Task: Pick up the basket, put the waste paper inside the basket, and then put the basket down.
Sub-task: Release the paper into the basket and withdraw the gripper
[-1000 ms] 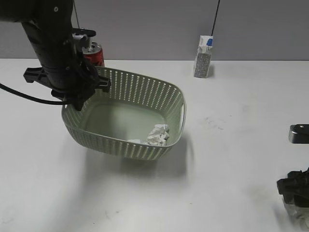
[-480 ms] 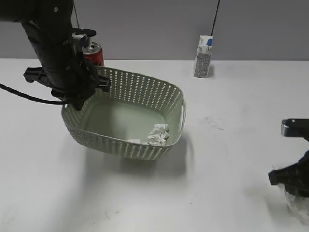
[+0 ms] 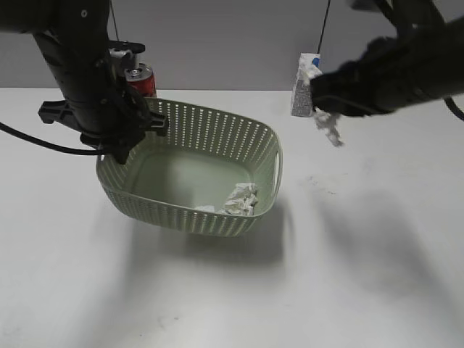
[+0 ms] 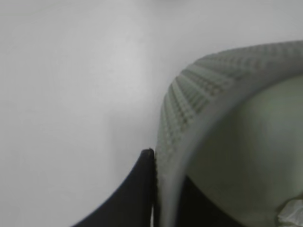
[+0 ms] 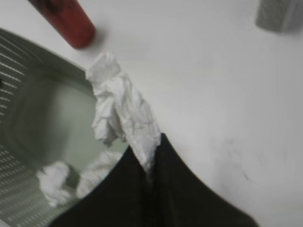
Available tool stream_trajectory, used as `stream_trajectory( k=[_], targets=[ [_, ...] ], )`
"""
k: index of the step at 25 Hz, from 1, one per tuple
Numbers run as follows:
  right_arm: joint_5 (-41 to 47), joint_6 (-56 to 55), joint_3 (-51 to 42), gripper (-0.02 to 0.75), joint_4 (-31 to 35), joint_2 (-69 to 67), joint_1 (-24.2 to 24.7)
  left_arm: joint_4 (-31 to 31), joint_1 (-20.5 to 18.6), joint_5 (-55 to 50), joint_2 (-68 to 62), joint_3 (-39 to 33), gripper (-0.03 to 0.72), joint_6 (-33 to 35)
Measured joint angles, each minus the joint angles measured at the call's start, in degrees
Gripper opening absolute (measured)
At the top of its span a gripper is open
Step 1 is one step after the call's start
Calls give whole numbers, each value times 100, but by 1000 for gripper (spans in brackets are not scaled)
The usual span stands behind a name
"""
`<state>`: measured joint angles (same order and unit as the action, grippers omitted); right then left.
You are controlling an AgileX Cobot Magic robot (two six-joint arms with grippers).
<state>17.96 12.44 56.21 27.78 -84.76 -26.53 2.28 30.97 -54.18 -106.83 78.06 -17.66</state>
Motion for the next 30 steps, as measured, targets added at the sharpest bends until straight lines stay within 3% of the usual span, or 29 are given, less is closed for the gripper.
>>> stream_trajectory(
  k=[5, 7, 9, 12, 14, 21, 27, 30],
  targets=[
    [-289, 315, 881, 16, -175, -779, -749, -22, 0, 20, 0, 0, 7, 0],
    [-239, 350, 1080, 57, -124, -1171, -872, -22, 0, 25, 0, 0, 6, 0],
    [-38, 361, 1222, 183, 9, -1516, -914, -22, 0, 25, 0, 0, 6, 0],
    [360, 373, 1418, 493, 83, -1950, -946, -28, 0, 25, 0, 0, 6, 0],
    [580, 373, 1519, 607, 85, -2078, -963, -29, 0, 25, 0, 0, 6, 0],
    [1402, 351, 2205, 623, -14, -2096, -963, -31, 0, 25, 0, 0, 6, 0],
    [2940, -1069, 3400, 617, -2148, -2096, -880, -72, 0, 20, 0, 0, 6, 0],
    [3788, -1374, 3796, 613, -2617, -2096, -709, -131, 0, 20, 0, 0, 4, 0]
  ],
)
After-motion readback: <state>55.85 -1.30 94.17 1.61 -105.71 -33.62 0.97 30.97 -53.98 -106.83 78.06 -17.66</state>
